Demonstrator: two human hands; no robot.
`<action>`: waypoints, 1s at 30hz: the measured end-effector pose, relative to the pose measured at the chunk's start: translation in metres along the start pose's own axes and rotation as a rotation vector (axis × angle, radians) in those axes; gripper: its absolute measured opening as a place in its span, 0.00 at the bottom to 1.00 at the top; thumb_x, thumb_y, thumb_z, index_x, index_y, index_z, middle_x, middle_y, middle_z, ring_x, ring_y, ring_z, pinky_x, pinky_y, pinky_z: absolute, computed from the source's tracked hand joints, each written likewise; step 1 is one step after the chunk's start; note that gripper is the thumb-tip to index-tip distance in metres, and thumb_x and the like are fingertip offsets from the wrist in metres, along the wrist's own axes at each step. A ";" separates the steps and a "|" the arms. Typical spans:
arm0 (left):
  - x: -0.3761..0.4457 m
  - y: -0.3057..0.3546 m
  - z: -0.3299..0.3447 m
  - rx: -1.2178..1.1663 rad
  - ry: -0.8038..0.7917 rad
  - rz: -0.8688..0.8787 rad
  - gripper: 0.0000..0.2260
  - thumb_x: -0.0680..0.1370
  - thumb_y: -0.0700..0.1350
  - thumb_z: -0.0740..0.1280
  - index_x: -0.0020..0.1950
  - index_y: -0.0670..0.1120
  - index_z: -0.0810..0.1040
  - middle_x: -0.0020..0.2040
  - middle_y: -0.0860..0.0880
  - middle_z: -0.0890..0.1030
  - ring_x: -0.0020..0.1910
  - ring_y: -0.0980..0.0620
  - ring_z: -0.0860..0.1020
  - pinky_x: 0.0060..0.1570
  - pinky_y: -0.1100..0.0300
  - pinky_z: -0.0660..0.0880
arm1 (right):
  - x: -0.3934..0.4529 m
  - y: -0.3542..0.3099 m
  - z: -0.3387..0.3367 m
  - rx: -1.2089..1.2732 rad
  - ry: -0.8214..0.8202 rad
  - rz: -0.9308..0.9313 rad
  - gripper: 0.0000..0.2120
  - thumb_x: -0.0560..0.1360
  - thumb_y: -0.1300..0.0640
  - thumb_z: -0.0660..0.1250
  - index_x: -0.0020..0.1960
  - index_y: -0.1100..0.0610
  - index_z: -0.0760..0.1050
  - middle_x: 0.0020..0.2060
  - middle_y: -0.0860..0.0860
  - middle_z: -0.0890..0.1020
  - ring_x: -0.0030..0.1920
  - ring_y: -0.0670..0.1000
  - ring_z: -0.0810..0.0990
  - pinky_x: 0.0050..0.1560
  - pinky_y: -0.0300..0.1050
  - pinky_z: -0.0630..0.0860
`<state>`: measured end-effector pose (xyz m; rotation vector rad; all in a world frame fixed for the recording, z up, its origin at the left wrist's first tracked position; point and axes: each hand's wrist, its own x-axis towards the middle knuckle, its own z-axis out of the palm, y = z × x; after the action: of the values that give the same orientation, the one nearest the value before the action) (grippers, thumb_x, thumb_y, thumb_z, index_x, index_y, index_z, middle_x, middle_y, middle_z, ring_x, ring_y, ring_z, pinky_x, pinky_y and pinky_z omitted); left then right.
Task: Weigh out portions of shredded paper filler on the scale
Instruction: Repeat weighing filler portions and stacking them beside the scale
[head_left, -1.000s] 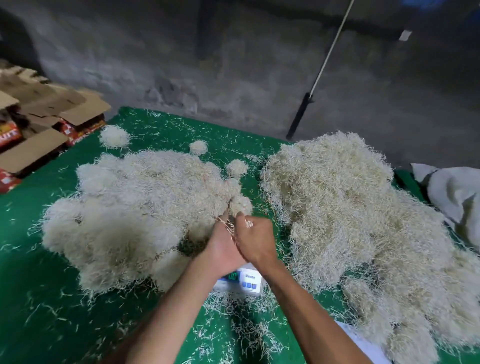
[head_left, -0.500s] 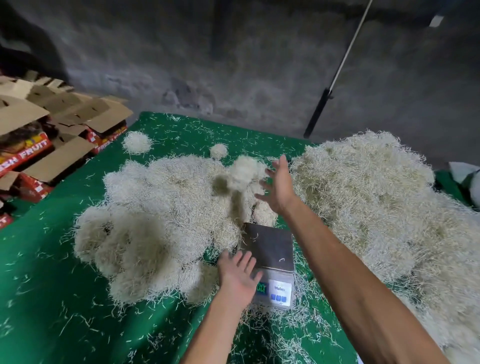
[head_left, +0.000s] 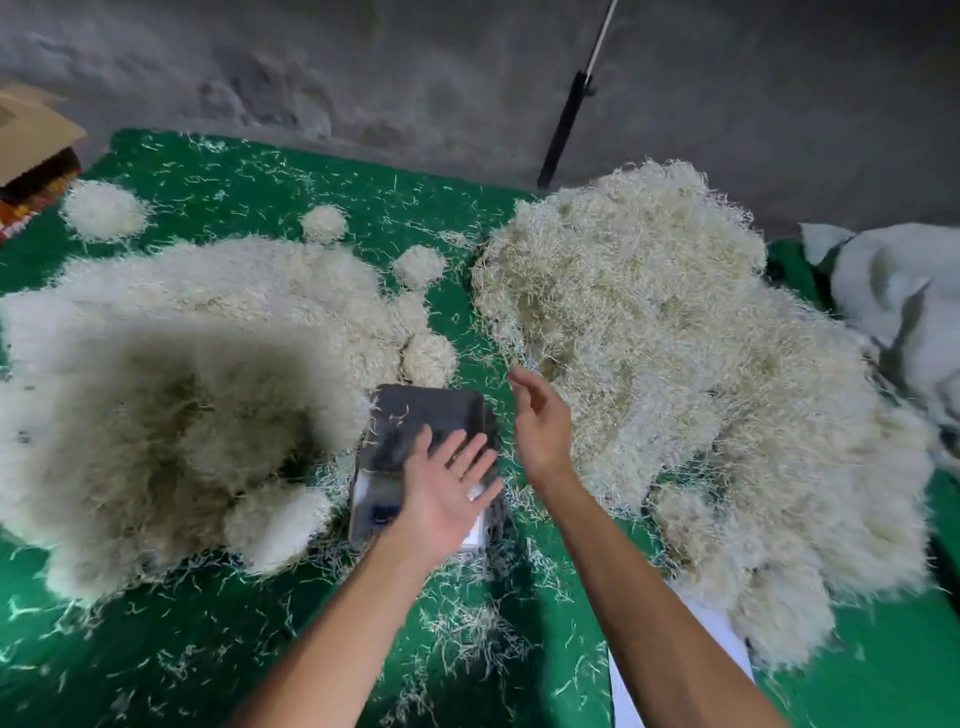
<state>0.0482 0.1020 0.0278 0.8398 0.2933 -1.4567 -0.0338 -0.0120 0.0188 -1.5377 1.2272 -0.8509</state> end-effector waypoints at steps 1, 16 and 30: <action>0.009 -0.008 0.008 0.043 0.003 -0.016 0.27 0.84 0.62 0.54 0.76 0.46 0.68 0.68 0.44 0.78 0.67 0.43 0.75 0.71 0.35 0.65 | 0.009 0.012 -0.012 -0.128 0.010 -0.014 0.14 0.84 0.59 0.62 0.68 0.55 0.76 0.62 0.49 0.82 0.57 0.49 0.82 0.64 0.47 0.79; 0.103 -0.145 0.022 0.376 0.293 -0.315 0.32 0.77 0.69 0.63 0.63 0.44 0.82 0.55 0.41 0.85 0.57 0.44 0.83 0.60 0.47 0.79 | -0.031 0.169 -0.048 -0.393 0.137 0.178 0.11 0.80 0.48 0.64 0.47 0.54 0.80 0.40 0.49 0.83 0.38 0.49 0.79 0.43 0.49 0.80; 0.104 -0.082 0.138 0.966 0.078 0.255 0.09 0.79 0.56 0.66 0.50 0.51 0.79 0.48 0.50 0.82 0.42 0.53 0.81 0.38 0.62 0.80 | -0.004 0.076 -0.109 0.570 0.203 0.578 0.21 0.85 0.41 0.52 0.57 0.56 0.75 0.55 0.52 0.82 0.59 0.53 0.79 0.65 0.56 0.74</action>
<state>-0.0567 -0.0580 0.0293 1.6340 -0.5002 -1.2937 -0.1575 -0.0383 -0.0212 -0.6052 1.3280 -0.8722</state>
